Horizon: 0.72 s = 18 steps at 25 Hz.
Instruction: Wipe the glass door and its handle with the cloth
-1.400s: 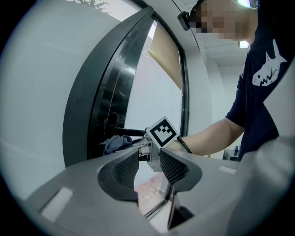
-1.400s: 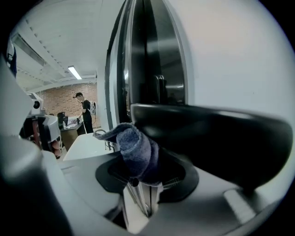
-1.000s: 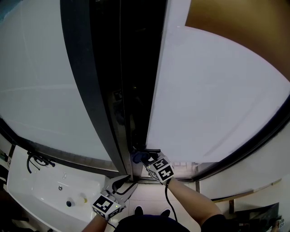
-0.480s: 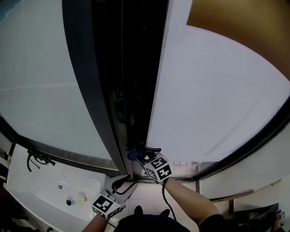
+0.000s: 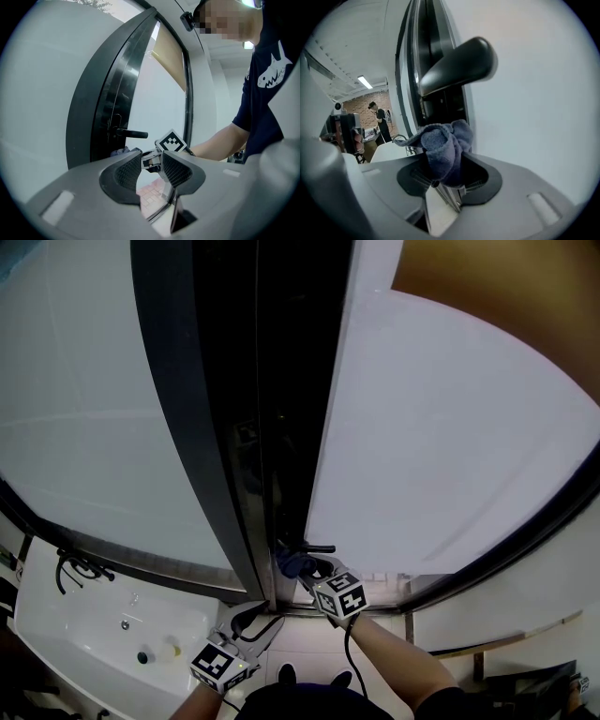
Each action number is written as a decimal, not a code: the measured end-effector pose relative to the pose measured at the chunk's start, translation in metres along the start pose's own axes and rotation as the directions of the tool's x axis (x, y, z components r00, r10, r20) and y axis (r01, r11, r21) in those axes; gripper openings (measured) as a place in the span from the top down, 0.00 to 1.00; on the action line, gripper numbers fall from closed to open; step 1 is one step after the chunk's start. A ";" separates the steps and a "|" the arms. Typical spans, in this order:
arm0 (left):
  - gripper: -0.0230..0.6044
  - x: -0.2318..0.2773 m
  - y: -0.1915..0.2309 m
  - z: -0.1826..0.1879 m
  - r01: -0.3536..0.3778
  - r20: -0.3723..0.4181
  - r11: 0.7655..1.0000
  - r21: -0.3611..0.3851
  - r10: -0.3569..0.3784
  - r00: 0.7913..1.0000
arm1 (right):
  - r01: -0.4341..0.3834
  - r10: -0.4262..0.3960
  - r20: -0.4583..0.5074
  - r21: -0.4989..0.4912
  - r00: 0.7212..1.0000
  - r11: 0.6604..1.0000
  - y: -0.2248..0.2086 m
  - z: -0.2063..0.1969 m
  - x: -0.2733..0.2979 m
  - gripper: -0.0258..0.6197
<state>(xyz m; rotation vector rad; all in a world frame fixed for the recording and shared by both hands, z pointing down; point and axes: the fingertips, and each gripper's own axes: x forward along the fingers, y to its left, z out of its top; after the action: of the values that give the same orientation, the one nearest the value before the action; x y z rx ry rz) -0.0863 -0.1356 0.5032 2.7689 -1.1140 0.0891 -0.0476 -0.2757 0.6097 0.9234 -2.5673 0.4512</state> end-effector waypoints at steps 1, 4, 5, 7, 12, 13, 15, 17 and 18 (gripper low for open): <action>0.74 -0.001 0.000 -0.001 0.000 0.002 1.000 0.007 0.000 1.000 | -0.002 0.002 0.008 0.017 1.000 1.000 0.002 -0.002 -0.001 0.73; 0.74 -0.005 0.002 -0.002 -0.011 0.018 1.000 -0.015 0.011 1.000 | -0.003 -0.006 0.102 0.087 0.995 0.996 0.005 0.005 -0.018 0.73; 0.74 -0.007 0.003 -0.001 -0.015 0.019 1.000 -0.019 0.016 1.000 | -0.007 -0.009 0.140 0.111 0.990 0.994 0.006 0.010 -0.027 0.73; 0.74 -0.010 0.008 -0.002 -0.026 0.015 0.999 -0.022 0.027 1.000 | -0.013 -0.013 0.182 0.141 0.983 0.990 0.005 0.016 -0.039 0.73; 0.74 -0.013 0.014 -0.007 -0.037 0.007 0.999 -0.016 0.037 0.999 | 0.024 -0.046 0.116 0.185 0.992 0.982 -0.014 -0.018 -0.048 0.73; 0.74 -0.013 0.014 -0.007 -0.036 0.008 0.999 -0.018 0.036 0.999 | 0.030 -0.048 0.089 0.196 0.995 0.980 -0.018 -0.028 -0.045 0.73; 0.74 -0.013 0.014 -0.008 -0.033 0.005 0.999 -0.019 0.033 0.999 | 0.033 -0.041 0.033 0.209 0.999 0.977 -0.021 -0.045 -0.034 0.73; 0.74 -0.014 0.013 -0.009 -0.029 -0.003 1.000 -0.002 0.029 1.000 | 0.026 -0.024 -0.015 0.214 1.000 0.977 -0.020 -0.056 -0.019 0.73; 0.74 -0.014 0.013 -0.007 -0.030 -0.004 1.000 -0.001 0.030 1.000 | 0.020 -0.013 -0.032 0.214 0.999 0.977 -0.017 -0.058 -0.010 0.73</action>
<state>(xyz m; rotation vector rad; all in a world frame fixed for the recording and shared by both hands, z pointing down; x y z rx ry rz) -0.1054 -0.1341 0.5104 2.7503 -1.1539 0.0966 -0.0150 -0.2585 0.6594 1.0002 -2.5164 0.7441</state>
